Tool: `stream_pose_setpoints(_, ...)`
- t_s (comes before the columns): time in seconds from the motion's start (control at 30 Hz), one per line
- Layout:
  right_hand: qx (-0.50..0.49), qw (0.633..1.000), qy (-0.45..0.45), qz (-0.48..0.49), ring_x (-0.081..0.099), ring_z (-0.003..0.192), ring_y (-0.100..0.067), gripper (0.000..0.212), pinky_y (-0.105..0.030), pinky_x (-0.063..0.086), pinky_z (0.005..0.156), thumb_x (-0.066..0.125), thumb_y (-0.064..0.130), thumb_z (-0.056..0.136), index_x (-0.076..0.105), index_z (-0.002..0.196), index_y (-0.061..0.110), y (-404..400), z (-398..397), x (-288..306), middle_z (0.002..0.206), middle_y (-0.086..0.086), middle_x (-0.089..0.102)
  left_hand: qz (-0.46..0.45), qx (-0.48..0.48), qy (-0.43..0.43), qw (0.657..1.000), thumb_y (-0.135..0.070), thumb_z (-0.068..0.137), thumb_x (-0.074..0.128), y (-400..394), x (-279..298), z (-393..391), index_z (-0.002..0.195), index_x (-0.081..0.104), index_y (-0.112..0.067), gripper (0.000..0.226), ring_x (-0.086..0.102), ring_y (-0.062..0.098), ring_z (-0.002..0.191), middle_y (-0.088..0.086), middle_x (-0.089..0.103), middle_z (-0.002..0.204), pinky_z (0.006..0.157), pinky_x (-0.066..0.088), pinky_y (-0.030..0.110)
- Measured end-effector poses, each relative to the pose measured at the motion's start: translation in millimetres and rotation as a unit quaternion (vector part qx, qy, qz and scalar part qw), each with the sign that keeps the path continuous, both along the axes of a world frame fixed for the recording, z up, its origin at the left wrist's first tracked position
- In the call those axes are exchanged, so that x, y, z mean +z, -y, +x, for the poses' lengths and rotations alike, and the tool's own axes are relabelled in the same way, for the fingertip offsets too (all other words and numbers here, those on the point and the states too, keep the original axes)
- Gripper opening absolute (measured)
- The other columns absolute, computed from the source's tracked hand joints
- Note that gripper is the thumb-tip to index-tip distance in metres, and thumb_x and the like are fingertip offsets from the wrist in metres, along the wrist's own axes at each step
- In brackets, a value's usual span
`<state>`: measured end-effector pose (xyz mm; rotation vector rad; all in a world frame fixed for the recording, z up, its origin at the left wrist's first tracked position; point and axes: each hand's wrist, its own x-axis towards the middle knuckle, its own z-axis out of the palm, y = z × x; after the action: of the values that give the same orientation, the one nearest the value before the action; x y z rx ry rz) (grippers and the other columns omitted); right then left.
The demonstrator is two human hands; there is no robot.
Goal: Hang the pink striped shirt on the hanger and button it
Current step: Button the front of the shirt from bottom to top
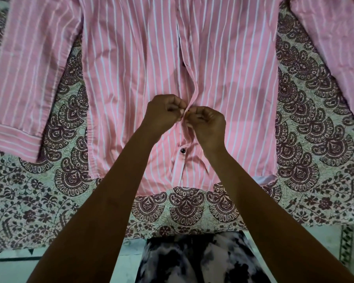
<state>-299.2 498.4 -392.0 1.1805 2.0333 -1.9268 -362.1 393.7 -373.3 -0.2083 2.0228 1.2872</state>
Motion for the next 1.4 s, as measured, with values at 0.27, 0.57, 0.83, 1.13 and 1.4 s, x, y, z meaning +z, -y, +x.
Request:
stream_pose_setpoints(0.27,0.085,0.980,-0.085,0.158,0.065,0.064,-0.011,0.010,-0.020,0.052,0.063,0.062,0.013,0.084,0.065,0.081,0.004,2.0,6.7,2.7,0.072,-0.004,0.068,-0.002,0.159,0.015,0.987,-0.019,0.075,0.064,-15.8,2.3,20.3,0.068,0.065,-0.019,0.007,0.065,0.020,0.073,0.004,0.067,0.070,0.075,0.054,0.034)
stream_pose_setpoints(0.57,0.033,0.995,0.021,-0.088,0.059,0.058,-0.014,0.012,-0.023,0.051,0.061,0.058,-0.001,0.081,0.065,0.071,0.000,1.5,-12.7,10.4,0.063,-0.012,0.063,0.001,0.181,-0.058,0.982,-0.013,0.083,0.054,-3.6,-9.7,27.3,0.071,0.055,-0.020,0.015,0.056,0.020,0.067,0.001,0.058,0.068,0.070,0.049,0.035)
stream_pose_setpoints(0.83,0.017,0.966,0.091,-0.242,0.059,0.046,-0.009,0.019,-0.017,0.052,0.052,0.053,-0.007,0.085,0.061,0.070,0.002,-7.8,-20.5,14.1,0.049,-0.002,0.061,-0.118,0.016,-0.251,0.961,-0.017,0.083,0.053,4.6,-13.1,31.9,0.091,0.060,-0.012,0.011,0.064,0.021,0.076,-0.002,0.066,0.080,0.071,0.052,0.040)
stream_pose_setpoints(1.13,0.092,0.987,-0.055,0.119,0.056,0.063,-0.003,0.012,-0.019,0.046,0.069,0.054,0.000,0.077,0.058,0.082,0.010,-22.0,-39.0,19.1,0.069,0.008,0.060,-0.100,0.049,-0.118,0.987,0.000,0.074,0.059,16.5,-12.4,-12.8,0.077,0.066,-0.016,0.017,0.060,-0.005,0.064,-0.012,0.063,0.066,0.072,0.047,0.011)
stream_pose_setpoints(1.4,0.233,0.934,-0.017,0.271,0.059,0.081,-0.024,0.034,-0.022,0.036,0.068,0.068,0.014,0.075,0.055,0.105,0.005,-22.0,-88.5,2.7,0.095,-0.010,0.063,-0.086,0.067,-0.133,0.985,0.003,0.074,0.056,-4.9,-10.4,-54.6,0.085,0.069,-0.006,0.020,0.067,0.024,0.079,0.000,0.066,0.073,0.086,0.054,0.039)
